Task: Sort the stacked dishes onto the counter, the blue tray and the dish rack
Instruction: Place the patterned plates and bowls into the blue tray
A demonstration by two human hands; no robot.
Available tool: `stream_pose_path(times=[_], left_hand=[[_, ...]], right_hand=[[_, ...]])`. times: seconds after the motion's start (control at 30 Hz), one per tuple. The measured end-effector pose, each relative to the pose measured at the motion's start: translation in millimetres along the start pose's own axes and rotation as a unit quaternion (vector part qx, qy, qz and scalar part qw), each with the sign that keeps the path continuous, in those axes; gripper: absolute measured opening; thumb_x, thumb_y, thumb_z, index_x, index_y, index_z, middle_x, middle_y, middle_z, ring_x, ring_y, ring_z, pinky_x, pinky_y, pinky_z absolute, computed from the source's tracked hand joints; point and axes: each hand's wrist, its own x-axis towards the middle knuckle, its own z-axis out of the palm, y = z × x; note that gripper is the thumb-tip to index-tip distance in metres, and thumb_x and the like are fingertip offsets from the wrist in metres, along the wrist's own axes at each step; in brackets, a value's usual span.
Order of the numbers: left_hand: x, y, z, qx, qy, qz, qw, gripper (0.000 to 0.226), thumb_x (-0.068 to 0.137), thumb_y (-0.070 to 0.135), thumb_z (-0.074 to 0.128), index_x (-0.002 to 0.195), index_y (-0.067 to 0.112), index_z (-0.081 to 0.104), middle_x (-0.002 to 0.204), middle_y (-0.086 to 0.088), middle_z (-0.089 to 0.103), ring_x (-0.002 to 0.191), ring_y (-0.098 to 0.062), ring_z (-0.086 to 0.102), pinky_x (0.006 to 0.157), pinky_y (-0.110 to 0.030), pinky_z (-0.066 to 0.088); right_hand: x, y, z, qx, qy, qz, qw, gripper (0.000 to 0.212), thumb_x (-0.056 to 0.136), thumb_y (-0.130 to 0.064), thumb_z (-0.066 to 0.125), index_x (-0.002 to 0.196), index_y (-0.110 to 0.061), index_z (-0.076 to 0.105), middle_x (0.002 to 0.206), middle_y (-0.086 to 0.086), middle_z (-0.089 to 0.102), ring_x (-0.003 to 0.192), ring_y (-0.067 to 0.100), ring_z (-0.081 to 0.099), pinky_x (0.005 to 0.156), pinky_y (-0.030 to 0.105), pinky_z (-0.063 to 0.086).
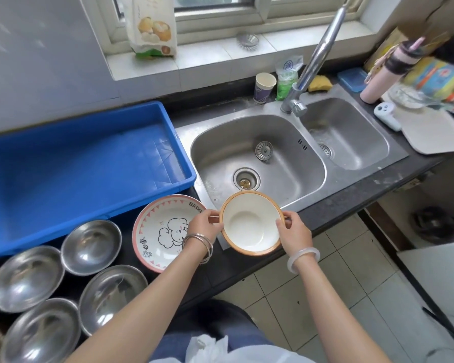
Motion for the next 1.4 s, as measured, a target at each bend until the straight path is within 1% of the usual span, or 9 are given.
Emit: stream_pose_path(times=[0.1,0.23,0.37,0.47,0.6,0.73,0.9,1.17,1.4], left_hand=[[-2,-7,-17,0.026,0.005,0.01,1.0,0.027,0.083,0.019,0.064,0.11,0.016,0.065,0.11,0.0,0.069,0.092,-0.015,0.061,0.081,-0.027,0.049],[-7,-19,-49,0.032,0.059,0.013,0.998,0.026,0.085,0.019,0.063,0.11,0.016,0.065,0.112,-0.001,0.069,0.099,-0.017,0.062,0.082,-0.026,0.046],[-15,-35,-76,0.031,0.133,-0.018,0.99,0.029,0.084,0.018,0.062,0.113,0.016,0.063,0.122,-0.003,0.064,0.11,-0.021,0.058,0.092,-0.03,0.045],[-21,-50,-91,0.053,0.186,-0.037,0.98,0.036,0.081,0.018,0.065,0.117,0.015,0.061,0.127,-0.01,0.056,0.117,-0.025,0.051,0.099,-0.03,0.038],[-27,-66,-101,0.027,0.186,-0.093,0.978,0.056,0.08,0.015,0.066,0.132,0.011,0.046,0.132,-0.015,0.05,0.123,-0.028,0.046,0.1,-0.03,0.036],[-24,-74,-95,-0.016,0.145,-0.137,0.98,0.074,0.081,0.013,0.065,0.143,0.006,0.025,0.147,-0.011,0.038,0.134,-0.027,0.039,0.107,-0.035,0.032],[-19,-78,-91,-0.032,0.185,-0.155,0.97,0.036,0.08,-0.003,0.049,0.112,0.012,0.055,0.113,-0.01,0.064,0.095,-0.026,0.058,0.077,-0.029,0.044],[-27,-75,-113,-0.119,0.257,-0.152,0.947,0.034,0.081,-0.004,0.048,0.101,0.018,0.064,0.09,0.002,0.066,0.083,-0.019,0.063,0.073,-0.033,0.054],[-34,-62,-162,-0.231,0.321,-0.102,0.913,0.005,0.081,0.017,0.065,0.085,0.015,0.067,0.081,0.003,0.067,0.071,-0.011,0.062,0.064,-0.02,0.048]], right_hand=[[-1,-10,-4,-0.034,0.01,-0.028,0.999,0.032,0.093,-0.026,0.047,0.124,-0.016,0.052,0.119,0.005,0.061,0.104,0.024,0.055,0.086,0.035,0.044],[-4,-43,7,-0.058,0.015,-0.127,0.99,0.03,0.094,-0.023,0.045,0.121,-0.014,0.056,0.123,0.006,0.061,0.115,0.026,0.053,0.096,0.036,0.042],[-11,-80,48,-0.097,-0.082,-0.229,0.965,0.032,0.096,-0.026,0.045,0.123,-0.014,0.058,0.125,0.003,0.062,0.118,0.019,0.053,0.097,0.027,0.038],[-9,-100,84,-0.192,-0.169,-0.271,0.928,0.04,0.096,-0.032,0.044,0.13,-0.013,0.052,0.132,0.006,0.058,0.123,0.022,0.05,0.103,0.033,0.038],[5,-115,117,-0.344,-0.223,-0.271,0.871,0.039,0.095,-0.037,0.041,0.123,-0.011,0.053,0.119,0.014,0.063,0.109,0.031,0.056,0.084,0.037,0.043],[18,-124,132,-0.377,-0.259,-0.252,0.853,0.031,0.091,-0.033,0.05,0.116,-0.016,0.056,0.104,0.009,0.067,0.09,0.027,0.061,0.071,0.032,0.043],[27,-131,136,-0.364,-0.263,-0.253,0.857,0.019,0.086,-0.017,0.054,0.102,-0.018,0.065,0.083,0.004,0.062,0.077,0.025,0.06,0.066,0.029,0.044],[27,-145,116,-0.27,-0.305,-0.257,0.877,0.021,0.083,-0.01,0.055,0.093,-0.019,0.071,0.087,0.009,0.072,0.076,0.029,0.069,0.072,0.043,0.059],[16,-192,104,-0.14,-0.336,-0.242,0.899,0.019,0.081,-0.006,0.062,0.085,-0.024,0.066,0.068,0.001,0.07,0.058,0.019,0.07,0.049,0.03,0.059]])
